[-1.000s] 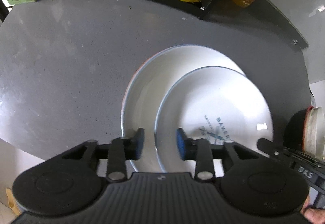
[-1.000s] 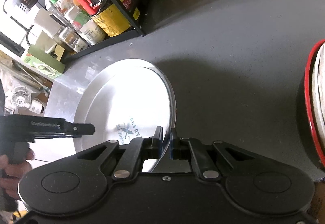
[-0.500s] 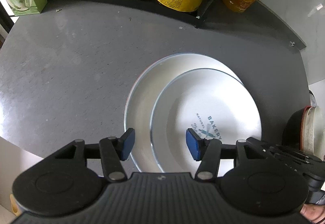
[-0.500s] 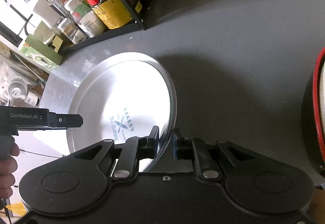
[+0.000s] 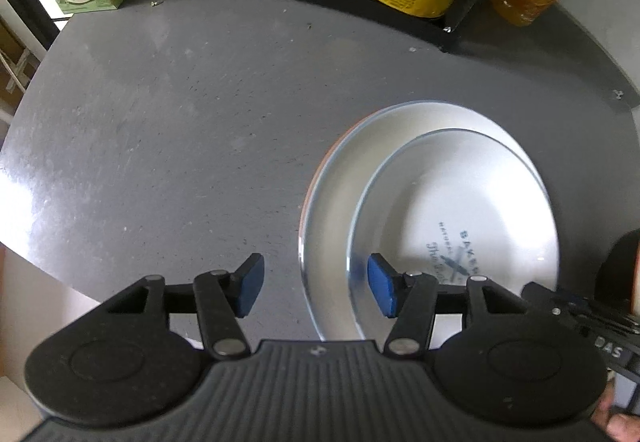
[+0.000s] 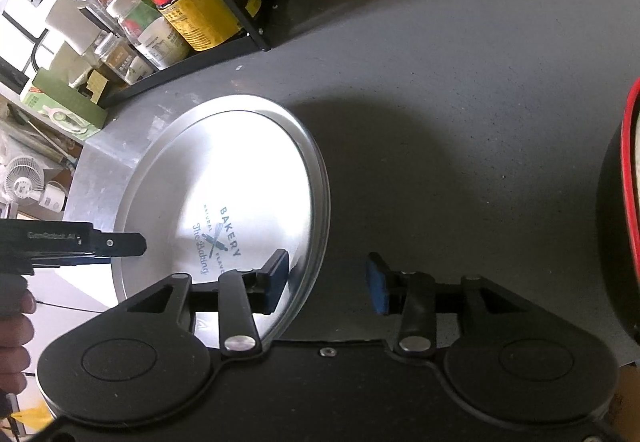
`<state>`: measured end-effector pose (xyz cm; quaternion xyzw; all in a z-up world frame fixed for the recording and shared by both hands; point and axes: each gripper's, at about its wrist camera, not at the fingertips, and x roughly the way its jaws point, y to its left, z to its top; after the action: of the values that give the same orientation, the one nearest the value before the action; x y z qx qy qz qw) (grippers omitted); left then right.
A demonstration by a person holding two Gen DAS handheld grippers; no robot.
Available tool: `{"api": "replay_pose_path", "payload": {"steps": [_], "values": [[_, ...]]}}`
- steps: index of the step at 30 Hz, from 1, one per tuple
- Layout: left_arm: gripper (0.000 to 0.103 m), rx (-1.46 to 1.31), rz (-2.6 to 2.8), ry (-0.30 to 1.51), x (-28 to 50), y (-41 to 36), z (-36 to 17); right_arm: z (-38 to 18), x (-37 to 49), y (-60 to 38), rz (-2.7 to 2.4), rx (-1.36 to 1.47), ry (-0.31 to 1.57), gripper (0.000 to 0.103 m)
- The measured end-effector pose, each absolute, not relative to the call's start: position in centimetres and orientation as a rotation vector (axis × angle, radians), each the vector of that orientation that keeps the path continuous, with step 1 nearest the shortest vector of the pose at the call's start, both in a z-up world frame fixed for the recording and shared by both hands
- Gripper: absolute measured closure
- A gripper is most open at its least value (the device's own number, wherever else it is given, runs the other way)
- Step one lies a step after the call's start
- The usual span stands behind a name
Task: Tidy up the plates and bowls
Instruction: 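Lower the 'BAKERY' plate onto the 'Sweet' plate and open both grippers, then raise both grippers away from the plate stack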
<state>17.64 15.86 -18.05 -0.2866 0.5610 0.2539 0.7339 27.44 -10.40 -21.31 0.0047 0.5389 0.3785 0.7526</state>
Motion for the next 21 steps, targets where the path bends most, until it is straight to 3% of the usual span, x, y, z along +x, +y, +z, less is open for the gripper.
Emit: {"api": "replay_pose_path", "payload": {"steps": [5, 12, 21], "values": [[0.048, -0.682, 0.557, 1.2, 17.3, 16.5, -18.6, -21.2, 27.2, -9.9, 0.811, -0.006, 1.17, 0.061], [0.053, -0.678, 0.542, 1.16, 16.4, 17.0, -18.5, -20.8, 26.2, -8.6, 0.814, -0.029, 1.146, 0.071], [0.051, -0.635, 0.492, 1.167, 16.3, 17.0, -18.5, -19.7, 25.0, -8.5, 0.71, -0.028, 1.111, 0.068]]}}
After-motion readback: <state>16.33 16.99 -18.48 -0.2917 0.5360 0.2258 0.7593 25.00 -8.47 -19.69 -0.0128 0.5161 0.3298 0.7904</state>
